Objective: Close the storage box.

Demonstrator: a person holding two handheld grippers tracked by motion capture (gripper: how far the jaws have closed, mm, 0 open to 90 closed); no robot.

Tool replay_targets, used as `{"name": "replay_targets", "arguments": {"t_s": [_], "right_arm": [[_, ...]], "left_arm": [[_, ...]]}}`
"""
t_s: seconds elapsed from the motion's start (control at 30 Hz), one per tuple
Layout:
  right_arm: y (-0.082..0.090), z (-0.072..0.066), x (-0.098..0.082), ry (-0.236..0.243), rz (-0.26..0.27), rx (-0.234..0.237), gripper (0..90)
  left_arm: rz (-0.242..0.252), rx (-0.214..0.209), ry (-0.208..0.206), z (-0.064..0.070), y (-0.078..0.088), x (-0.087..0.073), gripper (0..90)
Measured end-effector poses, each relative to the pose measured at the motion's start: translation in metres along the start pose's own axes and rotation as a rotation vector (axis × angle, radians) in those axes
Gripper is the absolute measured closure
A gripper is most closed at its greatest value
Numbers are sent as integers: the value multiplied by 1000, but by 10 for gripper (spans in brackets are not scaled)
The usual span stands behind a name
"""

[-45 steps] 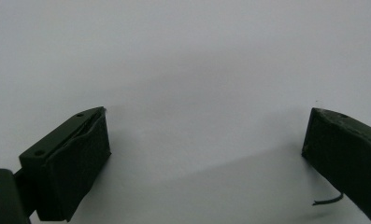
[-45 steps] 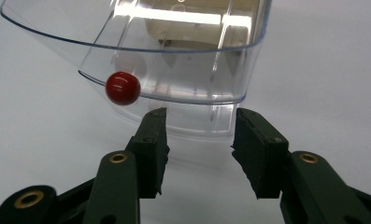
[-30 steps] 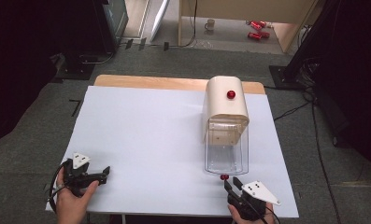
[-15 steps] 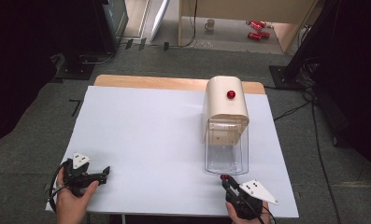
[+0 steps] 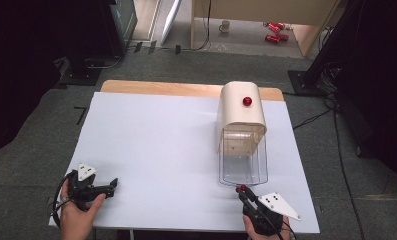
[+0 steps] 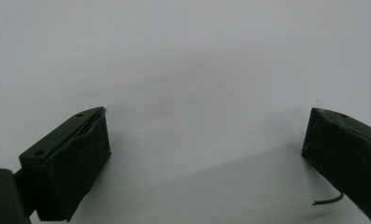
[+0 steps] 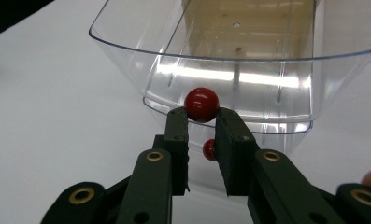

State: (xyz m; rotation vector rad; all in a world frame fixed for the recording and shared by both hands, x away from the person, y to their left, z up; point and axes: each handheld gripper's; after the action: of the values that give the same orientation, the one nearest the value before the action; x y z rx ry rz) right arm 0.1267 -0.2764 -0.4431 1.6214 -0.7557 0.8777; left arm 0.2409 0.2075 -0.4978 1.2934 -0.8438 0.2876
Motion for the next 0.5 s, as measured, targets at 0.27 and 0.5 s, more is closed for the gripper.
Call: {"name": "replay_targets", "arguments": {"t_s": [0.27,0.5], "right_arm": [[2,2,8,-6,-1,-6,770],[-1,4,18,-6,-3,-11,771]], "left_arm": [[0,0,0,0,0,0,9],[0,0,0,0,0,0,9]]}}
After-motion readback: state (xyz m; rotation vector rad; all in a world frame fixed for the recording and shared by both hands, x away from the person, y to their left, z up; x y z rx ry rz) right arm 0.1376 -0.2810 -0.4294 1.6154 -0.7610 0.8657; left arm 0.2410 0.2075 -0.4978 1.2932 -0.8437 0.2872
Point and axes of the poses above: each handheld gripper's, and its own axes: y roughly backward along the jaws, x roughly out of its top, z roughly to its right, and after that the axes turned 5 degrees about -x, right-handed
